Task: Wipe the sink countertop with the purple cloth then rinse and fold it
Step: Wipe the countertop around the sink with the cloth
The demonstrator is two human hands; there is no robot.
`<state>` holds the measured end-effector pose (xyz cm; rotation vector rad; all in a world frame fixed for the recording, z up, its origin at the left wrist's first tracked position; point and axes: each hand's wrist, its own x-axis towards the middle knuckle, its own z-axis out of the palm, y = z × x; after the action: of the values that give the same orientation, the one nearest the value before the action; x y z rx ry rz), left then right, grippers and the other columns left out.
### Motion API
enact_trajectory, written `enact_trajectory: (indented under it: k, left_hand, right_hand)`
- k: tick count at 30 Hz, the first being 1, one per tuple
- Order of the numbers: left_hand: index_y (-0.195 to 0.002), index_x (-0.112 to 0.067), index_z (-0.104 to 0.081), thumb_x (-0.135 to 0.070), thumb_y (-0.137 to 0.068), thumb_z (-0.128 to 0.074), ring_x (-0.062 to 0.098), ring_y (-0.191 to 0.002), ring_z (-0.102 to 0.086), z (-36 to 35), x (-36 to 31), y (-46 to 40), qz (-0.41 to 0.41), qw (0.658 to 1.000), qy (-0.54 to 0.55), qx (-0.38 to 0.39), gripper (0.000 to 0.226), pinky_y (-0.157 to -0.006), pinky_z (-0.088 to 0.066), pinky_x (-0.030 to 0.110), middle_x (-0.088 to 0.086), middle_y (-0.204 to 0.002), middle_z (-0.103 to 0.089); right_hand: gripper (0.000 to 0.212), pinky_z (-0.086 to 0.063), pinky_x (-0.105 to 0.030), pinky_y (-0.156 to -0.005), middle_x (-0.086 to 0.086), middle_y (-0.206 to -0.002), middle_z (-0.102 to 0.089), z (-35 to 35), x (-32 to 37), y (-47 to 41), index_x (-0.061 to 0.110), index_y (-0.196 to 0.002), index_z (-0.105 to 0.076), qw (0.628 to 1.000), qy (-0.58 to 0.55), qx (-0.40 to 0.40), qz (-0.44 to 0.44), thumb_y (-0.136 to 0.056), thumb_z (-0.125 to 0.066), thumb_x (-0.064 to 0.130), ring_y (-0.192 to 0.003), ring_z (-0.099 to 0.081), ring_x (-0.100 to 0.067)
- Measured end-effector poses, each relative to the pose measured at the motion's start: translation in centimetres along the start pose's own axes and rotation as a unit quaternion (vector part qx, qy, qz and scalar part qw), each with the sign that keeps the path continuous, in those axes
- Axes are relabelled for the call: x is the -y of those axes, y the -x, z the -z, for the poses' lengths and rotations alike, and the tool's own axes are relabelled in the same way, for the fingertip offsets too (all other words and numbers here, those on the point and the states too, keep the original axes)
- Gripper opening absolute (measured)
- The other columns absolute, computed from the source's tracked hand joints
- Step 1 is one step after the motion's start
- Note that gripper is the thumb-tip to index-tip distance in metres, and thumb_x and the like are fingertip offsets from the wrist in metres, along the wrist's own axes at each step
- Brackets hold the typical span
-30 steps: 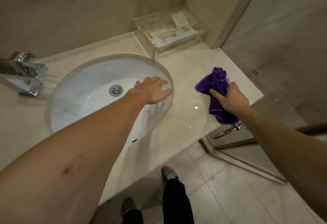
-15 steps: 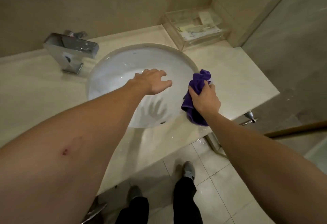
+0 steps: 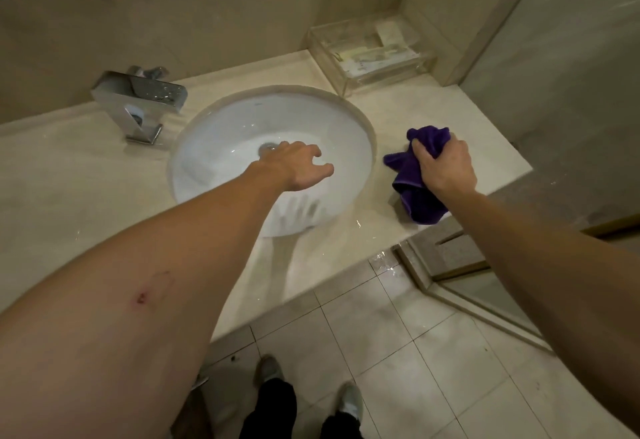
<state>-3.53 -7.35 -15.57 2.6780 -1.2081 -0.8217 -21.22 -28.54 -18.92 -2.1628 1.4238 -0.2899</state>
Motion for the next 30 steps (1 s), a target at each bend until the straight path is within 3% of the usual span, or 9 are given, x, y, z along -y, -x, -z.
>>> enact_trajectory:
  k: [4, 7, 13, 17, 24, 30]
  left_hand:
    - [-0.149, -0.029, -0.043, -0.056, -0.096, -0.039, 0.029, -0.142, -0.035, -1.3, -3.0, 0.5, -0.011, 1.000, -0.026, 0.000, 0.060, -0.116, -0.025, 0.050, 0.002, -0.154, -0.043]
    - [-0.149, -0.030, -0.043, -0.056, -0.096, -0.039, 0.028, -0.142, -0.035, -1.8, -4.2, 0.9, -0.018, 0.999, -0.043, -0.002, 0.059, -0.115, -0.025, 0.050, 0.002, -0.154, -0.043]
    - [-0.148, -0.030, -0.044, -0.057, -0.096, -0.038, 0.029, -0.142, -0.035, -2.3, -3.8, 1.0, -0.021, 0.999, -0.050, -0.001, 0.059, -0.116, -0.024, 0.050, 0.003, -0.154, -0.044]
    - [-0.148, -0.029, -0.044, -0.055, -0.097, -0.039, 0.031, -0.143, -0.034, -2.0, -2.0, 1.3, -0.029, 0.999, -0.031, -0.002, 0.058, -0.116, -0.025, 0.050, 0.003, -0.155, -0.043]
    - [-0.147, -0.030, -0.045, -0.057, -0.096, -0.040, 0.029, -0.145, -0.030, -0.5, 3.6, 1.0, -0.004, 1.000, 0.002, 0.001, 0.058, -0.112, -0.026, 0.048, 0.003, -0.156, -0.041]
    - [-0.146, -0.033, -0.044, -0.060, -0.092, -0.040, 0.029, -0.140, -0.036, 0.1, 7.5, 1.0, 0.020, 1.000, 0.018, 0.003, 0.060, -0.112, -0.028, 0.049, -0.003, -0.156, -0.041]
  right_hand:
    - [0.063, -0.049, -0.050, -0.094, -0.014, -0.127, -0.051, 0.7, -3.5, 2.1, 0.011, -0.136, -0.048, 0.999, 0.043, 0.016, 0.010, -0.097, -0.053, 0.061, -0.111, -0.060, -0.040]
    - [0.056, -0.048, -0.045, -0.085, -0.012, -0.128, -0.050, -0.8, -5.2, 4.2, 0.012, -0.129, -0.049, 0.997, 0.061, 0.043, 0.034, -0.098, -0.052, 0.059, -0.108, -0.062, -0.038]
    - [0.053, -0.044, -0.042, -0.077, -0.011, -0.132, -0.049, -3.5, -4.1, 6.7, 0.010, -0.123, -0.045, 0.996, 0.080, 0.038, 0.027, -0.100, -0.049, 0.058, -0.104, -0.063, -0.036]
    - [0.054, -0.049, -0.045, -0.083, -0.012, -0.136, -0.047, -5.5, -2.2, 8.8, 0.011, -0.127, -0.044, 0.998, 0.064, 0.019, -0.007, -0.100, -0.048, 0.058, -0.107, -0.063, -0.036]
    - [0.054, -0.046, -0.042, -0.074, -0.016, -0.130, -0.049, -9.0, 1.9, 12.2, 0.007, -0.127, -0.044, 0.993, 0.118, -0.020, -0.019, -0.102, -0.048, 0.054, -0.102, -0.065, -0.037]
    - [0.059, -0.043, -0.042, -0.072, -0.020, -0.137, -0.044, -10.7, 5.1, 12.7, 0.003, -0.136, -0.038, 0.990, 0.115, -0.019, -0.084, -0.102, -0.049, 0.050, -0.104, -0.064, -0.040]
